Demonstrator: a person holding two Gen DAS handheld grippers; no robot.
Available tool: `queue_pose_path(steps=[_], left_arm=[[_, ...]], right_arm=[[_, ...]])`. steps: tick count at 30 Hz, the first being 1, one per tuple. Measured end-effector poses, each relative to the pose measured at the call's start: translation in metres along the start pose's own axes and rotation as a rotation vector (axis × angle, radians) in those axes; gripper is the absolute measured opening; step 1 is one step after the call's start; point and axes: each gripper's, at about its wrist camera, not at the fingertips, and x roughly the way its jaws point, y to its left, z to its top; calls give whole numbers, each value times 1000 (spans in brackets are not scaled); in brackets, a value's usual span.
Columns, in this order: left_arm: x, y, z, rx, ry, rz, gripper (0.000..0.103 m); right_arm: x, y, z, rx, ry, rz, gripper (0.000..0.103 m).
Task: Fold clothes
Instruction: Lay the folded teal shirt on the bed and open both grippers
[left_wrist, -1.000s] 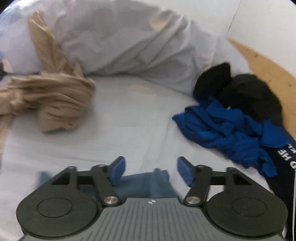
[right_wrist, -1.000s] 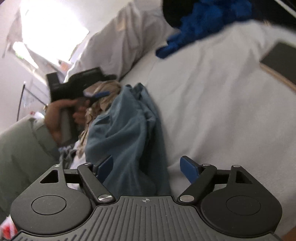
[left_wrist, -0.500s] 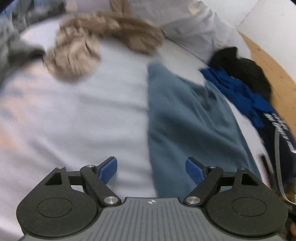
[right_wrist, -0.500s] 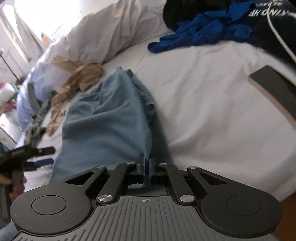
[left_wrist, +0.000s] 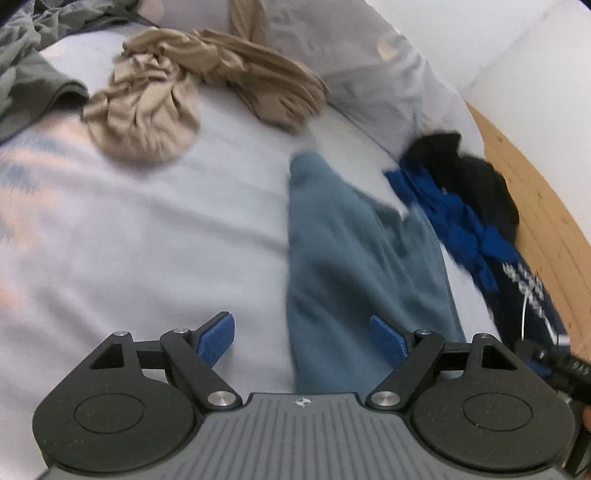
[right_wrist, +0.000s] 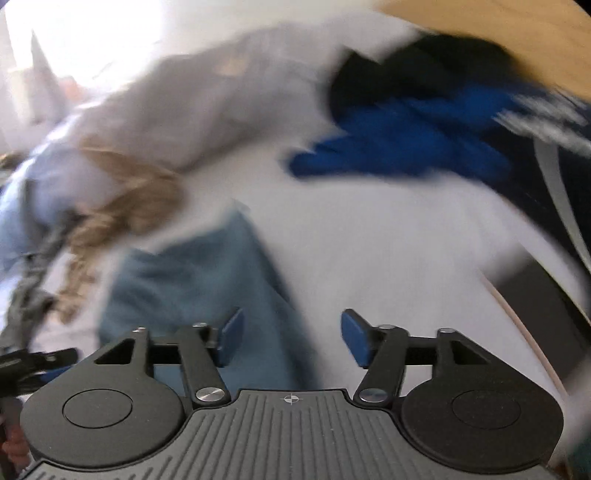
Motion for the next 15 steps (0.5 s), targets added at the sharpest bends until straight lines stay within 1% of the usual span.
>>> queue_pose_path(steps=[2, 4, 6, 7, 9, 10, 11, 12, 13, 14, 15], left_arm=[[14, 0, 28, 20, -20, 20, 86], [33, 1, 55, 29, -23, 38, 86], [55, 0, 79, 25, -22, 48, 86], [68, 0, 90, 30, -18, 62, 85], [89, -1, 104, 41, -6, 75, 84], [103, -2, 111, 48, 11, 73, 81], [113, 2, 116, 55, 39, 68, 73], [125, 2, 121, 65, 67, 66, 70], [135, 0, 124, 93, 68, 68, 52], [140, 0, 125, 106, 72, 61, 10], [144, 0, 127, 112, 80, 51, 9]], right_arm=[[36, 17, 27, -65, 4, 15, 64], [73, 29, 54, -114, 19, 24, 64], [110, 33, 75, -121, 53, 41, 64], [127, 34, 84, -123, 70, 50, 64], [154, 33, 93, -123, 110, 74, 64], [164, 34, 93, -132, 126, 74, 64], [175, 35, 94, -141, 141, 75, 63], [184, 35, 95, -149, 156, 79, 61], [190, 32, 95, -147, 168, 100, 41], [193, 30, 93, -144, 182, 130, 9], [196, 30, 93, -150, 187, 145, 7]])
